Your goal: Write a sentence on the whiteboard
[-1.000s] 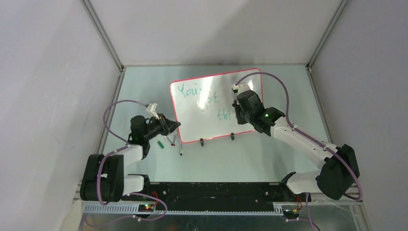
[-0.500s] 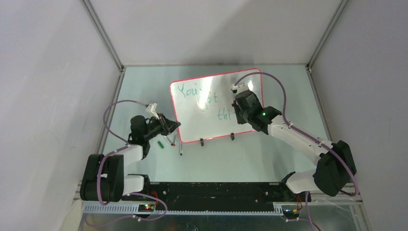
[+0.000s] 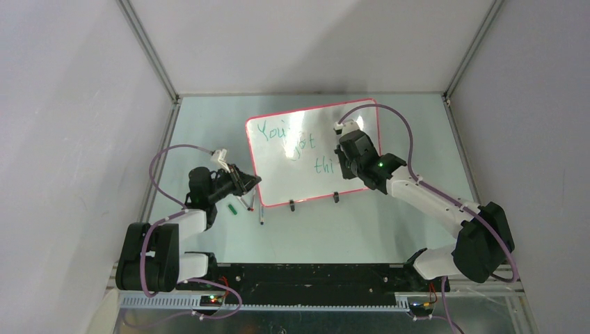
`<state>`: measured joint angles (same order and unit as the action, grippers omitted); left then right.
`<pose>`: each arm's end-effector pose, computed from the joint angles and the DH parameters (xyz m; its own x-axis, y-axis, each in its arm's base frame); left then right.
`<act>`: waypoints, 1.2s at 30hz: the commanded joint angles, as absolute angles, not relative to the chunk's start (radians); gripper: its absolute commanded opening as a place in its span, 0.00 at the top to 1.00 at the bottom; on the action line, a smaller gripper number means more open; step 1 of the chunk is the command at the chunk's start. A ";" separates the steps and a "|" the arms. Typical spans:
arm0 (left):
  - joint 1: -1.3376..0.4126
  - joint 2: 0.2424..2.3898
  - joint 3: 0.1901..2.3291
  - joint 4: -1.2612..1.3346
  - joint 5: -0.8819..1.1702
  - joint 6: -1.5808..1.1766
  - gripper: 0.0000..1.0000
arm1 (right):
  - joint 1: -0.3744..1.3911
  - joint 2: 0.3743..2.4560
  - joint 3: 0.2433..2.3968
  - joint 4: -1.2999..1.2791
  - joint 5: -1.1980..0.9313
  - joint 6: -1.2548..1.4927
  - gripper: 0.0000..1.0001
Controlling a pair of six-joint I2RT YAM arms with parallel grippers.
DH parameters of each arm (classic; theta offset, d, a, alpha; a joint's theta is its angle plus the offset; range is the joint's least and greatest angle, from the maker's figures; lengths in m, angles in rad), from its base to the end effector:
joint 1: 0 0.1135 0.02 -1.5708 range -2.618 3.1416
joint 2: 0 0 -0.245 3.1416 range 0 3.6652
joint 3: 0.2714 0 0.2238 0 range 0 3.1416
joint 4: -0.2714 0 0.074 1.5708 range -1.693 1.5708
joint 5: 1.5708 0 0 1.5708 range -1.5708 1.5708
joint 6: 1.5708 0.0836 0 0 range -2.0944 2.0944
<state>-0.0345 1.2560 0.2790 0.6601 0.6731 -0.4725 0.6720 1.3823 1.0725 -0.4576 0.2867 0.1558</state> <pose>0.2450 -0.0606 0.1579 -0.5590 -0.3368 -0.7577 0.4094 0.6825 -0.6054 0.2563 0.1737 0.2385 -0.6047 -0.2908 -0.7415 -0.3482 0.9338 -0.0823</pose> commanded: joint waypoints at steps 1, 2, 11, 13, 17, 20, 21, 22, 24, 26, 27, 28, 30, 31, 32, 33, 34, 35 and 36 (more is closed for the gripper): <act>-0.034 1.245 0.291 0.660 0.638 -0.460 0.77 | 0.672 1.391 1.117 -0.400 0.276 0.141 1.00; -0.034 1.244 0.291 0.660 0.638 -0.460 0.77 | 0.674 1.391 1.116 -0.398 0.272 0.139 1.00; -0.033 1.243 0.291 0.660 0.638 -0.461 0.77 | 0.692 1.402 1.117 -0.417 0.266 0.131 1.00; -0.034 1.243 0.291 0.660 0.638 -0.461 0.77 | 0.695 1.407 1.117 -0.431 0.270 0.130 1.00; -0.034 1.243 0.291 0.660 0.638 -0.461 0.77 | 0.702 1.415 1.116 -0.464 0.286 0.132 1.00; -0.034 1.243 0.291 0.660 0.638 -0.461 0.77 | 0.703 1.414 1.116 -0.482 0.302 0.135 1.00; -0.034 1.243 0.292 0.660 0.637 -0.461 0.77 | 0.703 1.412 1.116 -0.489 0.315 0.136 1.00; -0.034 1.243 0.291 0.660 0.638 -0.461 0.77 | 0.703 1.408 1.115 -0.493 0.322 0.138 1.00; -0.034 1.243 0.292 0.660 0.638 -0.461 0.77 | 0.701 1.402 1.115 -0.503 0.345 0.141 1.00; -0.034 1.243 0.291 0.660 0.638 -0.460 0.77 | 0.698 1.393 1.112 -0.505 0.355 0.146 1.00; -0.034 1.243 0.291 0.660 0.637 -0.460 0.77 | 0.695 1.391 1.110 -0.503 0.358 0.149 1.00; -0.034 1.243 0.292 0.660 0.637 -0.460 0.77 | 0.694 1.387 1.105 -0.502 0.357 0.151 1.00; -0.034 1.243 0.292 0.660 0.637 -0.461 0.77 | 0.692 1.384 1.102 -0.505 0.353 0.152 1.00; -0.034 1.243 0.291 0.660 0.638 -0.461 0.77 | 0.693 1.385 1.100 -0.507 0.351 0.151 1.00; -0.034 1.243 0.291 0.660 0.637 -0.461 0.77 | 0.693 1.387 1.098 -0.510 0.346 0.152 1.00; -0.034 1.243 0.291 0.660 0.637 -0.462 0.77 | 0.692 1.389 1.098 -0.512 0.343 0.153 1.00; -0.034 1.243 0.291 0.660 0.638 -0.462 0.77 | 0.693 1.390 1.096 -0.513 0.337 0.153 1.00; -0.034 1.243 0.291 0.660 0.638 -0.461 0.77 | 0.695 1.395 1.095 -0.514 0.333 0.153 1.00; -0.033 1.243 0.291 0.660 0.637 -0.461 0.77 | 0.697 1.396 1.094 -0.517 0.326 0.153 1.00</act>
